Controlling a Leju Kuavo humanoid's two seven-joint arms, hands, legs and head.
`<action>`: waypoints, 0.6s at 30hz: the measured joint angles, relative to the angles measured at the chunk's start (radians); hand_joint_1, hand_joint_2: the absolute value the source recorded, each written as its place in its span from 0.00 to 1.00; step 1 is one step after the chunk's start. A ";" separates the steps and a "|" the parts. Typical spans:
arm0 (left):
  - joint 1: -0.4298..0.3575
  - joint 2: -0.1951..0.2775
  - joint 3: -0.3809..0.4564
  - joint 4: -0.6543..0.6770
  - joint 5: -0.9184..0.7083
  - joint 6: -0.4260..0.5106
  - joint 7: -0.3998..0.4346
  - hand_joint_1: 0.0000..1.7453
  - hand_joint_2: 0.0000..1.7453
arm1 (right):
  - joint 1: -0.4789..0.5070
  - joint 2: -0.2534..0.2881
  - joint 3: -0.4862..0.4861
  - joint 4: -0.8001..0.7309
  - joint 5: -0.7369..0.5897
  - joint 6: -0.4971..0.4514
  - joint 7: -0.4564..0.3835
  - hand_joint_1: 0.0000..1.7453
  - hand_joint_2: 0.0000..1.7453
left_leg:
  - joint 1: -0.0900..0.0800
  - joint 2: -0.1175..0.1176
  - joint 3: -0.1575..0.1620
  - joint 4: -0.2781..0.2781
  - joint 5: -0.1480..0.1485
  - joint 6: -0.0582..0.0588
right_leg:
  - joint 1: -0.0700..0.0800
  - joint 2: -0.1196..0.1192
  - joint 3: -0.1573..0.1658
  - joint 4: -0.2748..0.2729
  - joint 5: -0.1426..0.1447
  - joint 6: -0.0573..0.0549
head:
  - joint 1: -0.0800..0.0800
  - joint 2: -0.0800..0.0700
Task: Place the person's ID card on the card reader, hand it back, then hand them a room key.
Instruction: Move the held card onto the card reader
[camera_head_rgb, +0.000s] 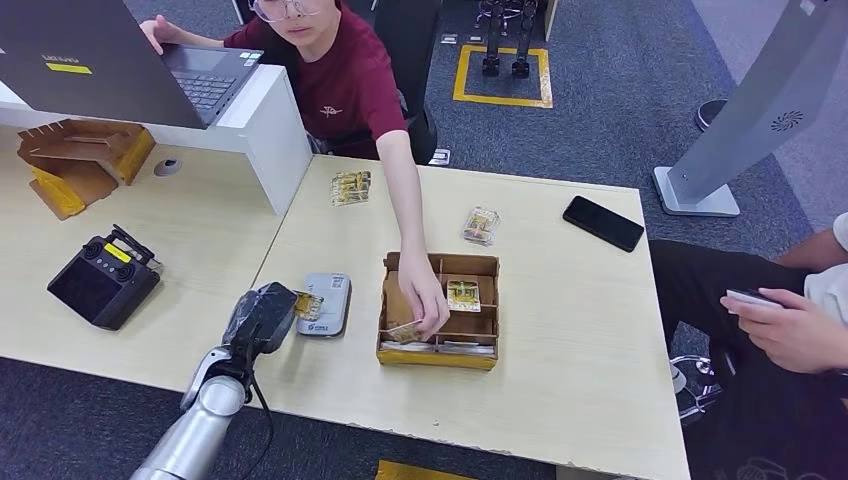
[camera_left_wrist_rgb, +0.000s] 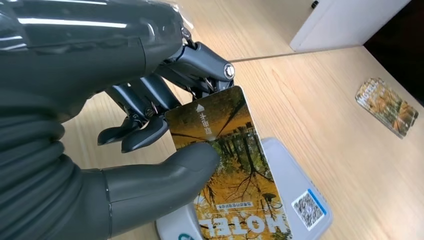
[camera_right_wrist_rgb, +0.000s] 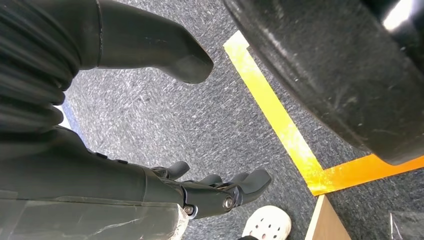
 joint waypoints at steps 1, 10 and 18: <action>-0.002 0.000 -0.007 0.003 -0.017 0.008 0.007 1.00 1.00 | 0.000 0.001 0.000 0.000 0.000 0.000 0.000 0.00 1.00 | 0.000 0.000 0.000 0.000 0.000 0.000 | 0.000 0.000 0.000 0.000 0.000 0.000 | 0.000 0.000; -0.023 0.000 -0.044 0.035 -0.084 0.037 0.038 1.00 1.00 | 0.000 0.002 0.000 0.002 -0.001 0.000 0.000 0.00 1.00 | 0.000 0.000 0.000 0.000 0.000 0.000 | 0.000 0.000 0.000 0.000 0.000 0.000 | 0.000 0.000; -0.048 -0.014 -0.078 0.085 -0.244 0.080 0.101 1.00 1.00 | -0.002 0.004 0.010 0.002 -0.001 0.000 0.002 0.00 1.00 | 0.000 0.000 0.001 0.000 0.000 0.000 | 0.000 0.000 0.000 0.000 0.000 0.000 | 0.000 0.000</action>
